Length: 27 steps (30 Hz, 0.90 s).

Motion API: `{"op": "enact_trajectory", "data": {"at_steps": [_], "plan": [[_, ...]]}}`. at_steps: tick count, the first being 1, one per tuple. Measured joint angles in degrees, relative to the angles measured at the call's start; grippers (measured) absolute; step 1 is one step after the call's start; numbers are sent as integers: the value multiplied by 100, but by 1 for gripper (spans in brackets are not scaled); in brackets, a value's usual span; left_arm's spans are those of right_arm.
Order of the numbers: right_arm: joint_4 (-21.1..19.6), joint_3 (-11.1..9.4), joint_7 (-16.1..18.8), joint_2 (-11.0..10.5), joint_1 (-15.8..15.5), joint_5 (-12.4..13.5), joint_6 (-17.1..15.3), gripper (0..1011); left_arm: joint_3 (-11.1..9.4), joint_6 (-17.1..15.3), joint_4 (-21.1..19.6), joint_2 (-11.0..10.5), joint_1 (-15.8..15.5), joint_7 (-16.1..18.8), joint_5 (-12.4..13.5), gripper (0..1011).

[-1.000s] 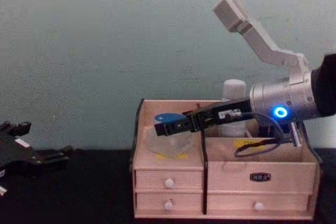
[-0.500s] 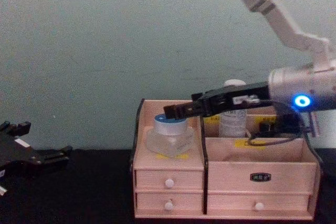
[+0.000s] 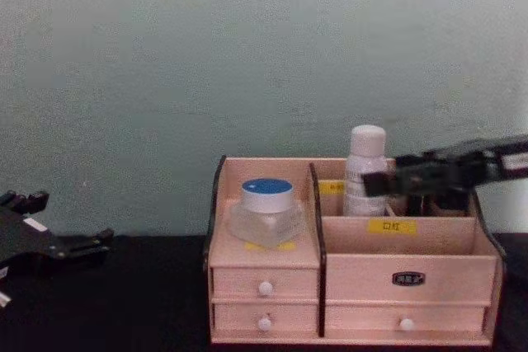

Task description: Pick up the facial cleanser and watermelon frost from the table and place them into the tiered storage box.

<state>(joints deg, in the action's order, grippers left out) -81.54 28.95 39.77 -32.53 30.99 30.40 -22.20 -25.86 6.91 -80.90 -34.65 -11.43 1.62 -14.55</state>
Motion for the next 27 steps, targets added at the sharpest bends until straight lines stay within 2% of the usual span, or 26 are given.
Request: {"op": "enact_trajectory", "data": {"at_steps": [4, 6, 7, 9, 10, 11, 12, 14, 17, 18, 23, 27], "plan": [[-319, -197, -161, -305, -300, 156, -106, 1003, 0, 0, 0, 0, 0, 0, 0, 1001], [-563, -373, -395, -503, -557, 246, -136, 1003, 0, 0, 0, 0, -1, 0, 0, 1001], [-718, -509, -615, -618, -744, 295, -134, 1002, 0, 0, 0, 0, 0, 0, 0, 1001], [-862, -655, -876, -701, -928, 322, -108, 1002, 0, 0, 0, 0, 0, 0, 0, 1001], [-1002, -820, -1237, -753, -1136, 323, -20, 1002, 0, 0, 0, 0, -1, 0, 0, 1001], [-1002, -820, -1237, -753, -1136, 323, -20, 1002, 0, 0, 0, 0, 0, 0, 0, 1001], [-1126, -965, -1604, -766, -1334, 270, 89, 1002, 0, 0, 0, 0, 0, 0, 0, 1001], [-1250, -1194, -2256, -696, -1620, 93, 263, 1003, 0, 0, 0, 0, 0, 0, 0, 1001], [-1287, -1363, -2795, -562, -1816, -74, 345, 1003, 0, 0, 0, 0, 0, 0, 0, 1001], [-1281, -1426, -3092, -464, -1901, -189, 365, 1002, 0, 0, 0, 0, 0, 0, 0, 1001], [-1082, -1514, -3934, -105, -2083, -585, 449, 1003, 0, 0, 0, 0, 0, 0, 0, 1001], [-883, -1462, -4297, 92, -2112, -887, 519, 1002, 0, 0, 0, 0, 0, 0, 0, 1001]]}}
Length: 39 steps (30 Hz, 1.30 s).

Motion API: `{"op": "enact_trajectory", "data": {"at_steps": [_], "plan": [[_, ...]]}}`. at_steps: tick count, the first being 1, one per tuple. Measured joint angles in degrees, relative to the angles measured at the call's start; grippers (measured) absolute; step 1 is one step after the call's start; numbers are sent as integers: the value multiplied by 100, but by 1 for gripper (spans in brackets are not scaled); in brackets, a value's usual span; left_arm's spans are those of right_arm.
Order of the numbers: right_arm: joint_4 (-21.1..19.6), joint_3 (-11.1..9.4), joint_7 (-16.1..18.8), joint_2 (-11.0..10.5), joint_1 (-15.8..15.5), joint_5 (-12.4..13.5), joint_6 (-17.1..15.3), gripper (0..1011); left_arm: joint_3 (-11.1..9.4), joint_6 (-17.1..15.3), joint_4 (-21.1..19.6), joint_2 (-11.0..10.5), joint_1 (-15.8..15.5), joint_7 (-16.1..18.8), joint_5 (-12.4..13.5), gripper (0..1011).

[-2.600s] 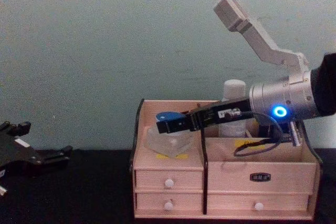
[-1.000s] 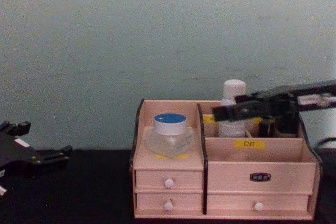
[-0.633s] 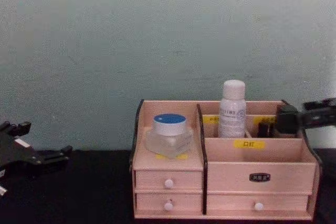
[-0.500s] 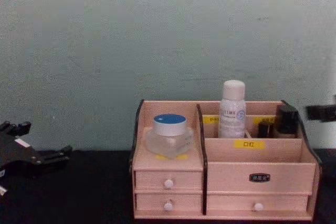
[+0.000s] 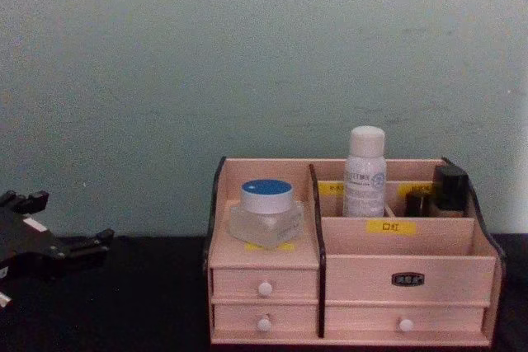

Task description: Pick up the facial cleanser and watermelon frost from the table and place them into the tiered storage box.

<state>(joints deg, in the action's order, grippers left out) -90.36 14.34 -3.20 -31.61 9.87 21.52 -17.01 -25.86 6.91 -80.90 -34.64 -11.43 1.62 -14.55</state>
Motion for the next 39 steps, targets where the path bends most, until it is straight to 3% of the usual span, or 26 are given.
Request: {"op": "enact_trajectory", "data": {"at_steps": [6, 15, 39], "plan": [[406, 246, -286, 232, 40, -501, 243, 1003, 0, 0, 0, 0, 0, 0, 0, 1001], [850, 428, -530, 475, 127, -983, 414, 1002, 0, 0, 0, 0, 0, 0, 0, 1001], [781, 398, -474, 434, 118, -896, 401, 1003, 0, 0, 0, 0, 0, 0, 0, 1001]]}}
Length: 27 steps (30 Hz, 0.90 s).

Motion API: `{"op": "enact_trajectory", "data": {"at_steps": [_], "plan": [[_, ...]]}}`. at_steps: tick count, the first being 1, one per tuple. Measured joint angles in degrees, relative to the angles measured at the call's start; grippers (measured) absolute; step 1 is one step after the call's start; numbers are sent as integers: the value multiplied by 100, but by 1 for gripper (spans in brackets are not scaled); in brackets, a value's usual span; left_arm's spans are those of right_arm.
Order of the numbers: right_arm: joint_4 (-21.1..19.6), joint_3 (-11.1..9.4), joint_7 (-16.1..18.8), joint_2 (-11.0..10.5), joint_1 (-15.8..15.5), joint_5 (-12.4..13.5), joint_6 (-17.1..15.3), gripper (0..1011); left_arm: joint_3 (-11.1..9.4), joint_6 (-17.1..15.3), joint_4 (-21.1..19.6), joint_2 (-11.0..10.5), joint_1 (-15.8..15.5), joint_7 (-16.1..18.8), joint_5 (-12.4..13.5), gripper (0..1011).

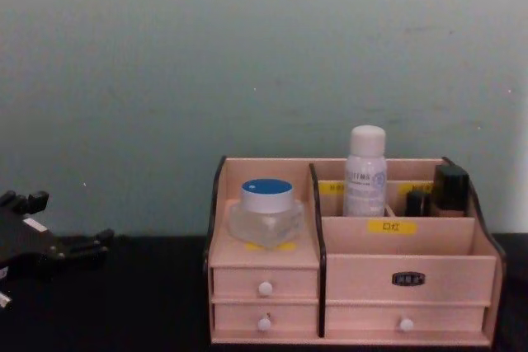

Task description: Pick up the facial cleanser and watermelon frost from the table and place them into the tiered storage box.

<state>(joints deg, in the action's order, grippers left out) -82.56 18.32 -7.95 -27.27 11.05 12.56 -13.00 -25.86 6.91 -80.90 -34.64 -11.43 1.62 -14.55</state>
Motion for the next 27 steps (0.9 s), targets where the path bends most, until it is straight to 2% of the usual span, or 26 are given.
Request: {"op": "enact_trajectory", "data": {"at_steps": [27], "plan": [[-12, -6, 14, -9, -1, 19, -1, 1002, 0, 0, 0, 0, 0, 0, 0, 1001]]}}
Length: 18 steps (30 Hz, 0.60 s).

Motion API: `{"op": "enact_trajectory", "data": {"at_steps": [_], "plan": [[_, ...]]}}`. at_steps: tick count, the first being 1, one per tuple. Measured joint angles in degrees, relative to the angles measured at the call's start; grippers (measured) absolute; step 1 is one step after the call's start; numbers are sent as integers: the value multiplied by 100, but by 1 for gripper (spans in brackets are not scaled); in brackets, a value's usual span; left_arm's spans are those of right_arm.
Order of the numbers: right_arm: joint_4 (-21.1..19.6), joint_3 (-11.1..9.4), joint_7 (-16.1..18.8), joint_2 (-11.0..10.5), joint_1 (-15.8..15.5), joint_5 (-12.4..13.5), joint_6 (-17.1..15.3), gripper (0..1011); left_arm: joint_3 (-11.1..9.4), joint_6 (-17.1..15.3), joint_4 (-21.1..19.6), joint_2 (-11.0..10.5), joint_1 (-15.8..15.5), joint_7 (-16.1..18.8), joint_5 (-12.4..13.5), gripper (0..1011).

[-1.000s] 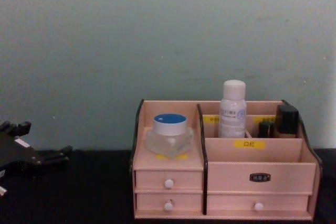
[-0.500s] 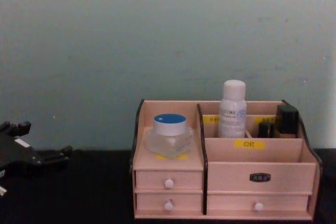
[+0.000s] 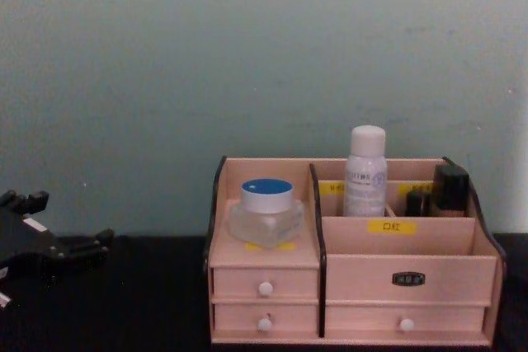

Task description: Pick up the facial cleanser and watermelon frost from the table and place them into the tiered storage box.

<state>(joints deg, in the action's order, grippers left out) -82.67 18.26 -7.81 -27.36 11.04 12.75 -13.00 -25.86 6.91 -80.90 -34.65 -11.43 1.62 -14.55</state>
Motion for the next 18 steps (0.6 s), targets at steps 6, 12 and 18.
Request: {"op": "enact_trajectory", "data": {"at_steps": [6, 12, 18], "plan": [[0, 0, 0, 0, 0, 0, 0, 1002, 0, 0, 0, 0, 0, 0, 0, 1001], [0, 0, 0, 0, 0, 0, 0, 1002, 0, 0, 0, 0, 0, 0, 0, 1001], [0, 0, 0, 0, 0, 0, 0, 1002, 0, 0, 0, 0, 0, 0, 0, 1001]]}}
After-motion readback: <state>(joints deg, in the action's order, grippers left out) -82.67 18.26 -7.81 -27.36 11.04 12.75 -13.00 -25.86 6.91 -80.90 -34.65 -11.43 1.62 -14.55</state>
